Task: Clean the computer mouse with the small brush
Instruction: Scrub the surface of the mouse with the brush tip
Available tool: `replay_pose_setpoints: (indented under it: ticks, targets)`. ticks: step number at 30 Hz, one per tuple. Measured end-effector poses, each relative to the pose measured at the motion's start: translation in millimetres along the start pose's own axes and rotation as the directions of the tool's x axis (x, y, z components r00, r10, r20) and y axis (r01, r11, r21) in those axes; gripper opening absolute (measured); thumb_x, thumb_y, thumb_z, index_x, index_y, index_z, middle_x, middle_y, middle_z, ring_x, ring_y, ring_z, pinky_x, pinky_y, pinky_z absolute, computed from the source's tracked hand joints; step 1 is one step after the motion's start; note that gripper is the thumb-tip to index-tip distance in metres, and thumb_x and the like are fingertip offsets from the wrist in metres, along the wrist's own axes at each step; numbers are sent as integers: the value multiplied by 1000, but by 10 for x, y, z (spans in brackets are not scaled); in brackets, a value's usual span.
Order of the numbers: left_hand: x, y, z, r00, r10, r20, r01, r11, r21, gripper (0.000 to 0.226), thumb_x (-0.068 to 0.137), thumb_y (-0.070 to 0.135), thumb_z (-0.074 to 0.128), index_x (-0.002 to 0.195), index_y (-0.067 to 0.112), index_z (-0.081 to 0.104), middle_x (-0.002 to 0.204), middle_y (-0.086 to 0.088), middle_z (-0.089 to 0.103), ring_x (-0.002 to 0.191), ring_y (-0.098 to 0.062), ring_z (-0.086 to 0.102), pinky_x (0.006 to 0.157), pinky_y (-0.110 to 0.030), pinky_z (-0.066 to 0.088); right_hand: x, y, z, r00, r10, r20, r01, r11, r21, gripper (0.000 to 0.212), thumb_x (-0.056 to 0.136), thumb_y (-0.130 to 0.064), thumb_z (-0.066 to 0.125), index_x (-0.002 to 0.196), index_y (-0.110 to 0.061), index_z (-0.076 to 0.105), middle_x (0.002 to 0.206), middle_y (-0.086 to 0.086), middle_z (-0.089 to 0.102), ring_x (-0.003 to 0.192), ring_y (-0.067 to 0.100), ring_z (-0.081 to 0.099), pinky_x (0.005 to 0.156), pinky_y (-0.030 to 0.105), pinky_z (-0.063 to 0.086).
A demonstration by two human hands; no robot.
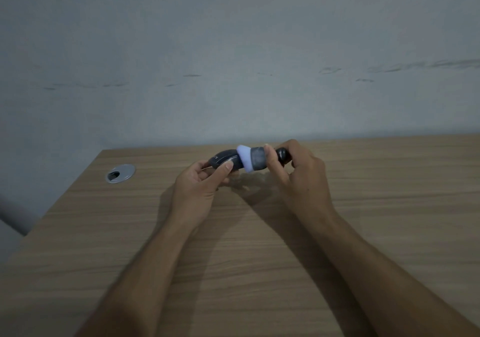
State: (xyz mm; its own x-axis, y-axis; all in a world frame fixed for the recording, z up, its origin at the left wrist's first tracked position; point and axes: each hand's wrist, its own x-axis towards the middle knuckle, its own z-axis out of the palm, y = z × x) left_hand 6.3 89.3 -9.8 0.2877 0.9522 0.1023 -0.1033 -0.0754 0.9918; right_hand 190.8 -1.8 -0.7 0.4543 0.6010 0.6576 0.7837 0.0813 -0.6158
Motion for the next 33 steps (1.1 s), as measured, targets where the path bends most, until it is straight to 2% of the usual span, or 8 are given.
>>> replay_pose_setpoints:
  ticks: [4,7,11,15,19,26,30,33]
  targets:
    - [-11,12,-18,1000,8,26,-8,1000,15,29,103,13,74,128,1,75,112,-17,85,77,-2,80,67,-9,54,48,143,-73,995,98,-22,-98,995,-7,39,105,-43,65,82,-12,58,70,0,63,58,17,51,56,31,36]
    - [-19,21,-2,999,15,40,-16,999,28,25,103,9,72,127,2,76,107,-14,85,74,0,79,66,-9,54,59,85,-128,989,144,-40,-142,988,68,42,107,-39,63,77,-12,52,60,-7,50,52,12,42,52,18,28]
    - [-25,37,-23,998,19,53,-21,999,47,16,103,12,73,114,20,81,90,5,87,76,0,78,70,-11,56,36,-65,-123,997,76,28,-80,984,159,40,107,-30,65,77,-9,50,58,-7,41,53,12,38,52,17,28]
    - [-59,62,-35,996,22,89,-26,999,42,18,105,6,68,114,17,79,79,4,84,55,4,67,57,-7,49,35,-13,-119,990,127,60,-136,974,181,38,107,-34,65,78,-11,55,60,-6,47,54,11,40,52,22,31]
    - [-42,78,-54,995,13,102,-15,1000,13,23,106,4,64,126,3,77,92,-10,82,56,3,67,59,-9,50,51,34,-126,985,167,36,-171,968,181,39,107,-36,64,78,-13,54,61,-8,48,54,10,41,52,18,30]
    - [-96,121,-26,987,50,156,-56,998,35,25,107,-3,61,129,-3,72,103,-15,79,72,3,76,60,-6,51,69,61,-169,977,211,19,-210,957,198,36,108,-42,62,80,-21,53,63,-10,51,56,7,46,54,20,34]
    - [-62,64,-41,989,81,127,-89,994,58,28,103,2,71,131,0,74,120,-18,84,101,-15,80,85,-16,61,82,-76,-188,990,134,-36,-121,961,249,39,109,-34,62,79,-13,51,61,-9,44,54,8,40,53,18,30]
    - [-89,76,-24,989,82,125,-93,992,86,29,102,4,72,131,0,75,109,-12,84,84,-3,78,75,-11,57,57,-73,-134,998,64,16,-65,984,169,40,106,-30,66,77,-8,50,59,-6,43,54,11,39,52,17,28]
